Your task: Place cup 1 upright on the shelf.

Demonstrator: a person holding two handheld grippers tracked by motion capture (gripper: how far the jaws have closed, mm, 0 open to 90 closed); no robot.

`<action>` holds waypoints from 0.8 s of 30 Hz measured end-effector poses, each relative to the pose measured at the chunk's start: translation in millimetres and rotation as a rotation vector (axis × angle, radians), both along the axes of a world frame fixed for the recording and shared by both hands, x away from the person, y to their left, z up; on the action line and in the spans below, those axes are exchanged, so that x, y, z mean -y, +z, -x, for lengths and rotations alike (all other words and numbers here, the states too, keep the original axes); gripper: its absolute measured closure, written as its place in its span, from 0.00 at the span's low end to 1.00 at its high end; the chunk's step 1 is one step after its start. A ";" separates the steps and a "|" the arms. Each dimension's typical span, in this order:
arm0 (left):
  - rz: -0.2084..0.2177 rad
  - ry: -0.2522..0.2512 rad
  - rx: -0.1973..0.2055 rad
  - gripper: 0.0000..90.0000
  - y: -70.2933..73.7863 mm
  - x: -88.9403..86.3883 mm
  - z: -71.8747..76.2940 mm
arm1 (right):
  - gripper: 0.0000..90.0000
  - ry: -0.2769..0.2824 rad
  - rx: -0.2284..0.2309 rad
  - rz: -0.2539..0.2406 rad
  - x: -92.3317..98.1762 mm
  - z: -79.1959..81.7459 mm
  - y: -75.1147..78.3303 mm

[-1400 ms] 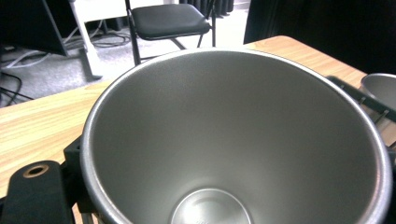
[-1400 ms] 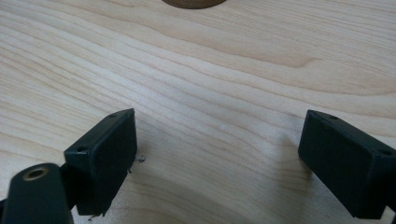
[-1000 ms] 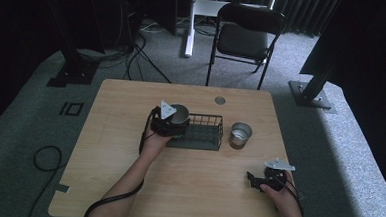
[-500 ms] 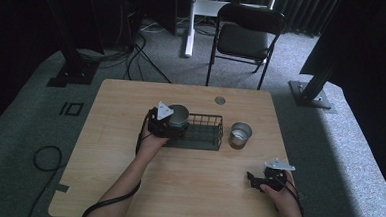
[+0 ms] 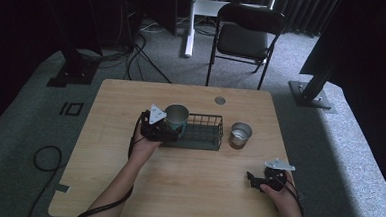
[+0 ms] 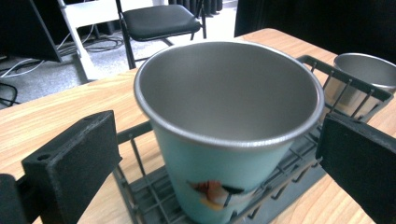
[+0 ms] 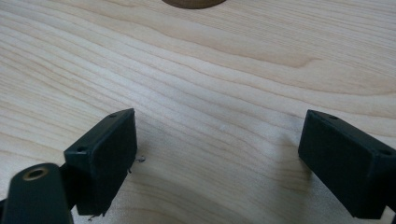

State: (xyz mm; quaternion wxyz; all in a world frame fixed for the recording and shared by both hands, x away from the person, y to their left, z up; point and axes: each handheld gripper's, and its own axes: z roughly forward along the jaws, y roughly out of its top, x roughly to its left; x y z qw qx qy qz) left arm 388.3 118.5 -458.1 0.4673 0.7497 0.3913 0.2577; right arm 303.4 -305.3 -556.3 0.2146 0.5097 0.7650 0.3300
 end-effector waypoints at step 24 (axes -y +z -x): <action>-0.011 0.027 0.003 0.00 -10.2 -35.3 31.8 | 0.12 -0.001 -0.001 -0.001 0.0 0.0 0.0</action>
